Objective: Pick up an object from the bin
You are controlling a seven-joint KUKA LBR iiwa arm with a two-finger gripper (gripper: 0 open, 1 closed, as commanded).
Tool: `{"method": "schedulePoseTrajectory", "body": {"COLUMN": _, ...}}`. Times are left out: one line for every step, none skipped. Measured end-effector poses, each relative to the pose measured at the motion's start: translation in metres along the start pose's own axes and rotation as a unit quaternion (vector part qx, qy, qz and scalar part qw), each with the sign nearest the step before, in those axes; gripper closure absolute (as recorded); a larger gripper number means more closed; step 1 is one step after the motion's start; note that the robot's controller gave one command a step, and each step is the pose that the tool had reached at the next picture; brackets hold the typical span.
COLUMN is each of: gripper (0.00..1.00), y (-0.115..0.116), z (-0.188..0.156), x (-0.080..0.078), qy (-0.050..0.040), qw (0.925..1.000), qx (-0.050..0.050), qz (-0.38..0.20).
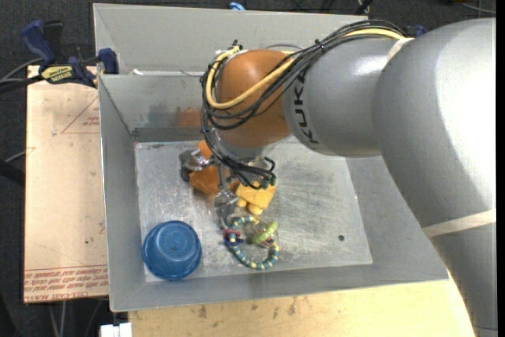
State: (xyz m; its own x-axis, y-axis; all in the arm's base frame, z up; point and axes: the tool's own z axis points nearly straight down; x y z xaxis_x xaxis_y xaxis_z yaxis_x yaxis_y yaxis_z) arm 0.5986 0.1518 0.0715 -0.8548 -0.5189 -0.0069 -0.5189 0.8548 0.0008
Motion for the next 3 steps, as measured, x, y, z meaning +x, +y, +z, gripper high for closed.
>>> {"method": "schedulePoseTrajectory", "body": {"gripper": 0.0, "y": 0.0, "z": 0.0, "x": 0.0, "qy": 0.0005, "qw": 1.0, "qx": 0.0, "qz": 0.0}}
{"method": "schedulePoseTrajectory", "body": {"gripper": 0.0, "y": -0.021, "z": 0.001, "x": -0.008, "qy": 0.0011, "qw": 0.9997, "qx": -0.001, "qz": -0.023}}
{"method": "schedulePoseTrajectory", "body": {"gripper": 1.0, "y": -0.057, "z": -0.001, "x": -0.011, "qy": 0.0025, "qw": 0.9982, "qx": 0.0, "qz": -0.06}}
